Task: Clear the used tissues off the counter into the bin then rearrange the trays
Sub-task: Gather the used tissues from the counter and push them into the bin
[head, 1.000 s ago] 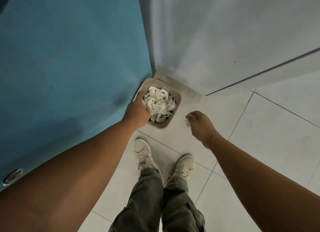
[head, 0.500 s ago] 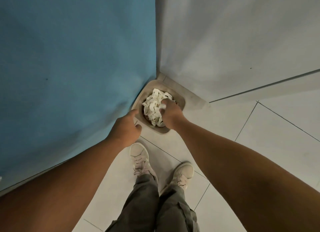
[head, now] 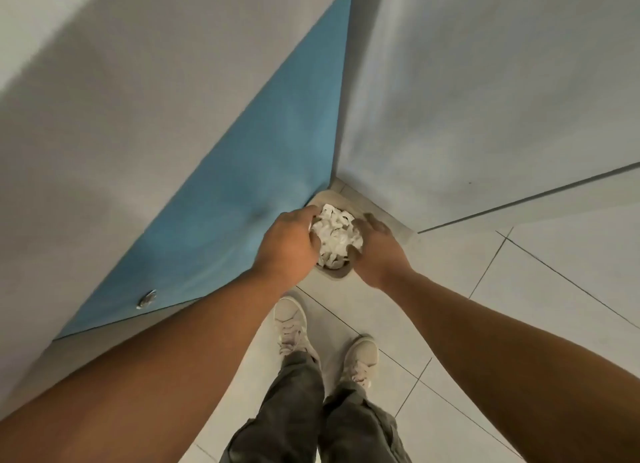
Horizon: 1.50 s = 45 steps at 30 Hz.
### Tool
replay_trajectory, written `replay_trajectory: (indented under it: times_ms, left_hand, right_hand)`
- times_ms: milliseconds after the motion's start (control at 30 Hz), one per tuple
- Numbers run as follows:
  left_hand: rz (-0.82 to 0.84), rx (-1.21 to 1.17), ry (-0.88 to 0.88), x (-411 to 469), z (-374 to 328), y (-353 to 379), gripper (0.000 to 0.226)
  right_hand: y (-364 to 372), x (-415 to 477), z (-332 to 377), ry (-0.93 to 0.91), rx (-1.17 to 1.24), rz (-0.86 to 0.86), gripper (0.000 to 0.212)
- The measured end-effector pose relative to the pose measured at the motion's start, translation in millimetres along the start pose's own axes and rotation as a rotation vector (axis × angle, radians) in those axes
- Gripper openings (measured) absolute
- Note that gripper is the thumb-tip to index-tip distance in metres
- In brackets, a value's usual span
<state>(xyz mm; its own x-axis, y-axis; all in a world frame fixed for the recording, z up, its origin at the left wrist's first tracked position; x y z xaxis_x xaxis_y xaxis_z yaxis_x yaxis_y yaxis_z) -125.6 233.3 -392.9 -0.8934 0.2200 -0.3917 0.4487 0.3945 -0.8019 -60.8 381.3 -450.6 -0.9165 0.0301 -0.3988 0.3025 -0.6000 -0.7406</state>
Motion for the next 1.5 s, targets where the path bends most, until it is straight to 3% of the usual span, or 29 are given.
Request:
replay_trajectory:
  times_ms: [167, 300, 467, 733, 1000, 1500]
  left_hand:
    - [0.059, 0.069, 0.099, -38, -67, -54, 0.044]
    - [0.01, 0.108, 0.168, -78, -112, -118, 0.035]
    - [-0.004, 0.205, 0.212, -122, -147, -192, 0.056]
    - [-0.32, 0.028, 0.163, -186, -155, -326, 0.054]
    - [-0.533, -0.065, -0.005, -224, -88, -428, 0.045]
    - [-0.636, 0.007, -0.208, -196, 104, -559, 0.041]
  right_hand:
    - [-96, -48, 56, -0.075, -0.037, -0.103, 0.057]
    - [-169, -88, 107, -0.165, -0.054, -0.141, 0.054]
    - [-262, -134, 180, -0.34, -0.018, -0.344, 0.048]
    - [-350, -172, 277, -0.596, -0.096, -0.412, 0.047]
    - [-355, -168, 374, -0.789, -0.127, -0.362, 0.042]
    - [-257, -70, 571, -0.925, -0.175, -0.186, 0.042]
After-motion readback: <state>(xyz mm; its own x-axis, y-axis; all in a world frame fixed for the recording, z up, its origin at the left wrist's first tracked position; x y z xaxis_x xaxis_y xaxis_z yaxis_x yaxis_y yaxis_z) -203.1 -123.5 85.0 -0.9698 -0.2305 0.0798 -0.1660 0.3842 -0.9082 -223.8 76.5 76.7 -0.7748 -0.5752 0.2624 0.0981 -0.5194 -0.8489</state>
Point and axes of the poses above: each hand's wrist, its own x-axis towards the middle knuckle, its own y-axis out of the palm, z = x × y, the point moved 8 cm from there along x, towards the middle knuckle, and after that the axes turned 11 degrees about -y, right-handed, at the moved point
